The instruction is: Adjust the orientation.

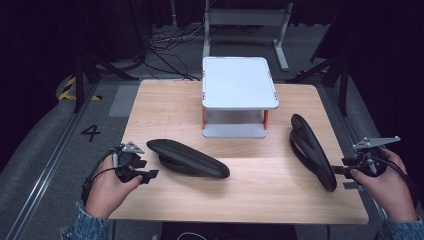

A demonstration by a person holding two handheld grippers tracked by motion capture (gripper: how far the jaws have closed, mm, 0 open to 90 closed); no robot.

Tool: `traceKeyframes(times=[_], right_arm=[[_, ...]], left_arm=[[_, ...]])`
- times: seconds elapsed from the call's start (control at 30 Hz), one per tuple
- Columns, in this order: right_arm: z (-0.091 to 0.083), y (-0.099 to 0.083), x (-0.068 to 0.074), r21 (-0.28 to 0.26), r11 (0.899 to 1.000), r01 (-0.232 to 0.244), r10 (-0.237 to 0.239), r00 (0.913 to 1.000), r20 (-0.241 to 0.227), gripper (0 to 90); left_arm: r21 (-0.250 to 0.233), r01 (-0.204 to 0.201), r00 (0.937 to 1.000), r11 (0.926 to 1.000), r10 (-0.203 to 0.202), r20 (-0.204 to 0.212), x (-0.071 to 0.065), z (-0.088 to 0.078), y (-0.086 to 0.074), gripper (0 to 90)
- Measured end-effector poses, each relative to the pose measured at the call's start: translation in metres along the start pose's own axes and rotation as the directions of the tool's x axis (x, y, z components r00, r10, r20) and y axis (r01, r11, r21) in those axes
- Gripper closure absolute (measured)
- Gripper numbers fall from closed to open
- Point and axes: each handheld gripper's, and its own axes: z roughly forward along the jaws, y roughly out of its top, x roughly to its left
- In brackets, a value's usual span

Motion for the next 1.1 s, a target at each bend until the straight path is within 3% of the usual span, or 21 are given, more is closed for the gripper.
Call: traceKeyframes(times=[0.13,0.3,0.9,1.1], right_arm=[[-0.003,0.002,0.004,-0.013,1.000,0.016,-0.016,0.9999,0.002,48.1],[-0.002,0.005,0.009,-0.019,0.999,0.036,-0.036,0.9993,0.005,46.2],[0.007,0.005,0.015,-0.081,0.996,0.049,-0.050,0.9986,-0.018,43.3],[0.007,0.005,0.016,-0.090,0.995,0.048,-0.050,0.9985,-0.020,43.2]], left_arm=[[0.017,-0.003,0.9994,0.9999,0.003,-0.034,0.000,-0.001,0.001,38.5],[0.015,-0.024,0.9992,0.9996,0.024,-0.031,-0.001,-0.002,0.001,36.6],[0.016,-0.015,0.9997,0.9997,0.016,-0.019,0.000,-0.001,0.002,34.1],[0.018,-0.014,0.9999,0.9997,0.014,-0.002,-0.005,0.007,0.005,32.2]])
